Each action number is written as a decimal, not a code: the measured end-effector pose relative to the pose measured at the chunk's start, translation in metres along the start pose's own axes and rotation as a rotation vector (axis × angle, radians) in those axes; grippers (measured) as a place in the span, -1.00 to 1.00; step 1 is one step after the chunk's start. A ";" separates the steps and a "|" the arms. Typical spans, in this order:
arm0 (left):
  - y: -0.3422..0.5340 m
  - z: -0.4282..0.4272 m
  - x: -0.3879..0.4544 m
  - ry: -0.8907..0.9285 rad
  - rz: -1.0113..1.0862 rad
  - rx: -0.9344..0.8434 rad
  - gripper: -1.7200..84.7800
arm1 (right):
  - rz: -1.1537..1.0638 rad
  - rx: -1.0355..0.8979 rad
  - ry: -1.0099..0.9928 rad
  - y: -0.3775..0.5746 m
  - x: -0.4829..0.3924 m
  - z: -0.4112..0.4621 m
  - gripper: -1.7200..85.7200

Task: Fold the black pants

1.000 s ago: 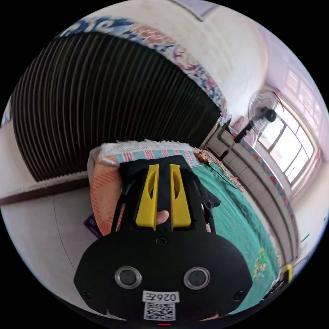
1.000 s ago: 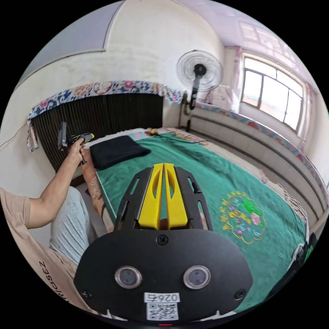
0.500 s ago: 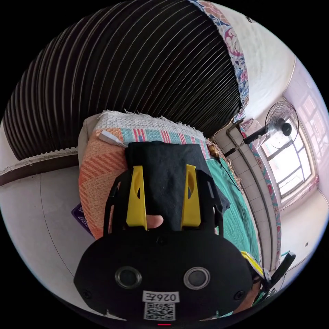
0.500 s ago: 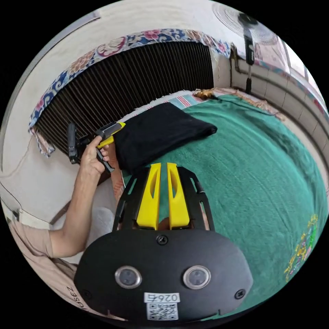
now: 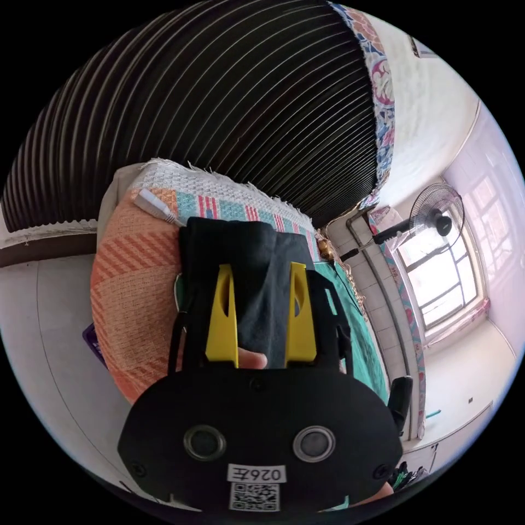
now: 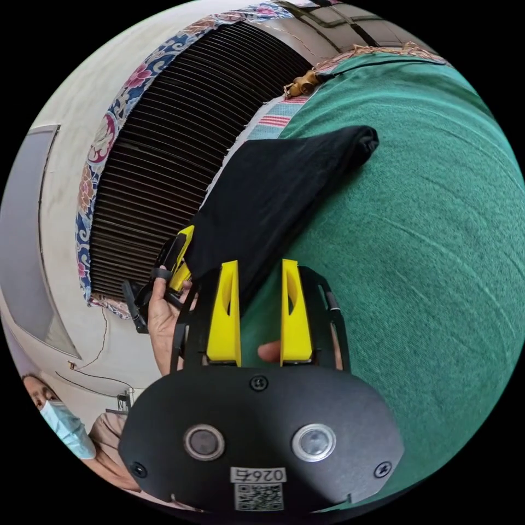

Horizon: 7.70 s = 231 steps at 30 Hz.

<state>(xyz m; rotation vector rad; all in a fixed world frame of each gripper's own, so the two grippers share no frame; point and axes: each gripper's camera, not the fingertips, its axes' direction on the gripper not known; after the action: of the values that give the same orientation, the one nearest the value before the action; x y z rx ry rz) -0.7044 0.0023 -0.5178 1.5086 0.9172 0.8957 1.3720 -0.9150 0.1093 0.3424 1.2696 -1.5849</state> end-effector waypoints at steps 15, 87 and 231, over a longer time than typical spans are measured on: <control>0.063 0.106 0.025 0.490 0.111 -0.252 -0.83 | -0.040 0.210 0.099 0.206 -0.044 -0.308 -0.96; 0.406 0.353 0.386 0.139 0.997 -0.702 -0.55 | 0.309 0.782 0.651 0.282 0.053 -1.313 -0.85; 0.259 0.208 0.164 0.793 0.570 -0.412 -0.95 | 0.503 0.986 0.787 -0.186 -0.194 -1.750 -0.94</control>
<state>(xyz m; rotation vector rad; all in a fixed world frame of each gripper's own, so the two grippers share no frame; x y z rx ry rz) -0.4274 0.0413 -0.2748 1.0471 0.7618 2.0538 0.6770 0.6479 -0.3480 1.8845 0.7034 -1.5487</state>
